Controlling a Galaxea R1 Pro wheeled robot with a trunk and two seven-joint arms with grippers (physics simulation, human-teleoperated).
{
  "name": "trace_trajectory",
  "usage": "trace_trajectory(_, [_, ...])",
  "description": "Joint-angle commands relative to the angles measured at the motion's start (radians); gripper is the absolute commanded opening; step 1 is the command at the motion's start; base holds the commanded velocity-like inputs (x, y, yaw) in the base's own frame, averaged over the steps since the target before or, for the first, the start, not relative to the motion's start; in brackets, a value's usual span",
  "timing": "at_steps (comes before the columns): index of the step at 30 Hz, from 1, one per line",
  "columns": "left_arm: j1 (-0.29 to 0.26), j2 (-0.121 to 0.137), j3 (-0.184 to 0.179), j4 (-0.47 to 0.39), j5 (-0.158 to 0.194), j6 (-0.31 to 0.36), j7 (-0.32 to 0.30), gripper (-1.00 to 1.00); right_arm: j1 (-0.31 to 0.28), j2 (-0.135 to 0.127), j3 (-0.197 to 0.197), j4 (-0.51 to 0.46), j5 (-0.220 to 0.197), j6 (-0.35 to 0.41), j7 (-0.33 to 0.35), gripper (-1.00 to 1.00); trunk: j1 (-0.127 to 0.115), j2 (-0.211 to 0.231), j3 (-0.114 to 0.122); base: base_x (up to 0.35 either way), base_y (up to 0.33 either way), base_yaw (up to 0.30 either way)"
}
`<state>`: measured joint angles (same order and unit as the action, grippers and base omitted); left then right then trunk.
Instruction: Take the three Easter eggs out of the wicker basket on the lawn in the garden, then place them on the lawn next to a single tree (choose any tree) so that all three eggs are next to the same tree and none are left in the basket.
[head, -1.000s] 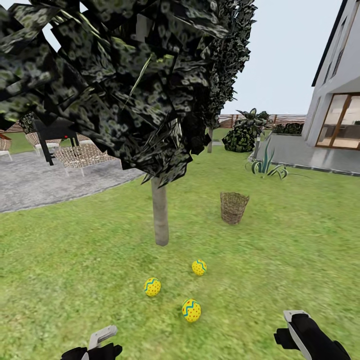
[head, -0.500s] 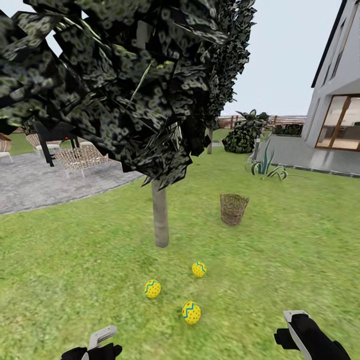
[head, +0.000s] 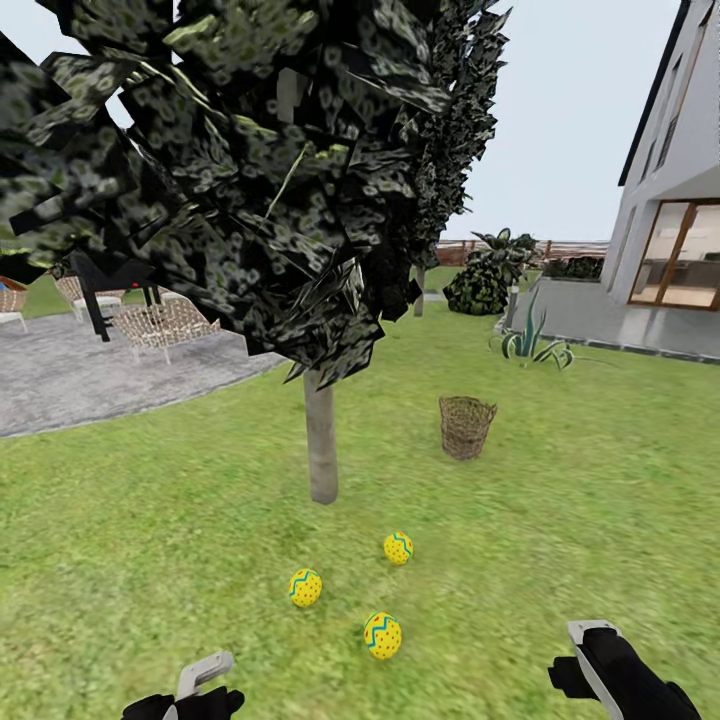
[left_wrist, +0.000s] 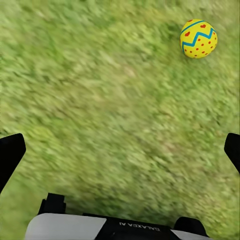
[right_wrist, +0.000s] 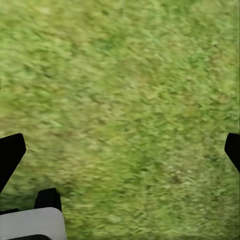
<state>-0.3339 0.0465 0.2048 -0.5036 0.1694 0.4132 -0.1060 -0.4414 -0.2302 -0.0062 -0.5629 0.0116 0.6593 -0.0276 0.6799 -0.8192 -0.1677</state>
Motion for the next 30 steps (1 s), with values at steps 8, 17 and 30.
trace_trajectory(8, [-0.001, -0.002, 0.004, -0.001, 0.004, 0.007, -0.004, 1.0, 0.0, 0.0, 0.0, -0.002, 0.001, 0.005, -0.001, 1.0, -0.031, 0.055, 0.037, 0.0, 0.0, 0.0])
trace_trajectory(17, [-0.001, -0.007, 0.003, 0.029, 0.004, 0.007, -0.003, 1.0, -0.001, 0.002, 0.0, 0.007, 0.0, 0.012, -0.001, 1.0, -0.065, 0.118, 0.079, 0.0, 0.0, 0.0])
trace_trajectory(30, [-0.001, -0.001, 0.008, 0.294, 0.004, -0.07, -0.003, 1.0, -0.001, 0.026, 0.03, 0.532, 0.002, -0.296, -0.001, 1.0, -0.115, 0.209, 0.141, 0.0, 0.0, 0.0])
